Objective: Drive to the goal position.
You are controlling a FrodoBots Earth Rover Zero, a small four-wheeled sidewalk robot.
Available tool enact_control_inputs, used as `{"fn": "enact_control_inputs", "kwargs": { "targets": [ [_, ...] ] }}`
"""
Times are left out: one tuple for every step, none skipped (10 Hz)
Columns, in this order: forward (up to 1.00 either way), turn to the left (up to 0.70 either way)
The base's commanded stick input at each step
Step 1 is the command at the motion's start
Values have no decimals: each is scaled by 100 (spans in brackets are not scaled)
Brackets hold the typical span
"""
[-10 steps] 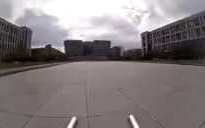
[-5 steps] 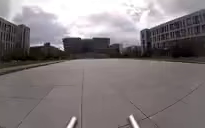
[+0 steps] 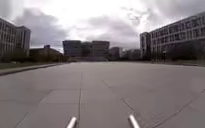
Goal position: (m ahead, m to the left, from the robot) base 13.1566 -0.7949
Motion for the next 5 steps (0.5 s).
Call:
{"fn": "enact_control_inputs", "kwargs": {
  "targets": [
    [70,1],
    [70,1],
    [70,1],
    [70,1],
    [70,1]
  ]
}}
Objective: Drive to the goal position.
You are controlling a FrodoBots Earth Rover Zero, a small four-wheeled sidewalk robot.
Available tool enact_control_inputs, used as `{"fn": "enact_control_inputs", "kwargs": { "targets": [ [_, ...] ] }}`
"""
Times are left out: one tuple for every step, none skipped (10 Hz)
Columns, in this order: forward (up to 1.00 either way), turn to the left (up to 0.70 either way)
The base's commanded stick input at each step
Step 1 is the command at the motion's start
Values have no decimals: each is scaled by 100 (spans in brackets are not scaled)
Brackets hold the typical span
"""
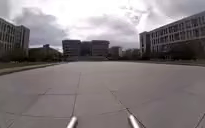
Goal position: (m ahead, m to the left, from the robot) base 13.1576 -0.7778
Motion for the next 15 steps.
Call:
{"fn": "enact_control_inputs", "kwargs": {
  "targets": [
    [70,1],
    [70,1],
    [70,1],
    [70,1],
    [70,1],
    [70,1],
    [70,1],
    [70,1],
    [70,1],
    [70,1],
    [70,1],
    [70,1],
    [70,1],
    [70,1],
    [70,1]
  ]
}}
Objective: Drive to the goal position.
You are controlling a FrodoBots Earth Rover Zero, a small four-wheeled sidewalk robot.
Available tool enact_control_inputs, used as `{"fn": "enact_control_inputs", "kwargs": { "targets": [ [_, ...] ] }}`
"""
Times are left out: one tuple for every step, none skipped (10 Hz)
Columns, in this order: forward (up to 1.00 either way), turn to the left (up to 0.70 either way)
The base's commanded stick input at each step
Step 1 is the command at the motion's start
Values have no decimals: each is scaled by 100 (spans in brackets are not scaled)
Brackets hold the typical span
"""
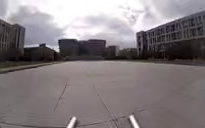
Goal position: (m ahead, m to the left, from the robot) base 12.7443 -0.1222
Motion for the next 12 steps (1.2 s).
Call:
{"fn": "enact_control_inputs", "kwargs": {
  "targets": [
    [70,1],
    [70,1],
    [70,1],
    [70,1],
    [70,1],
    [70,1],
    [70,1],
    [70,1],
    [70,1],
    [70,1],
    [70,1],
    [70,1]
  ]
}}
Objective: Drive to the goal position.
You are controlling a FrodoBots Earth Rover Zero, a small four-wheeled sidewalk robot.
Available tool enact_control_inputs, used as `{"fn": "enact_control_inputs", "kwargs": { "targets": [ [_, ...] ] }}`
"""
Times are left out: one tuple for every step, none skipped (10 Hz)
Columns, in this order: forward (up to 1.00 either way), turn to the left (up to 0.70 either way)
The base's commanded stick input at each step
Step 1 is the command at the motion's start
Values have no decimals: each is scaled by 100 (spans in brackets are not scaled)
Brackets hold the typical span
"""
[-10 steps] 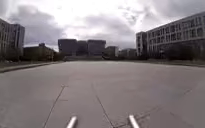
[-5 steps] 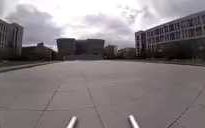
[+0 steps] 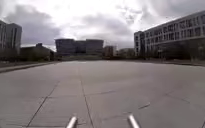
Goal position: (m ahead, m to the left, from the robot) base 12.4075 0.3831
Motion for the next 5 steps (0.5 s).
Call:
{"fn": "enact_control_inputs", "kwargs": {
  "targets": [
    [70,1],
    [70,1],
    [70,1],
    [70,1],
    [70,1]
  ]
}}
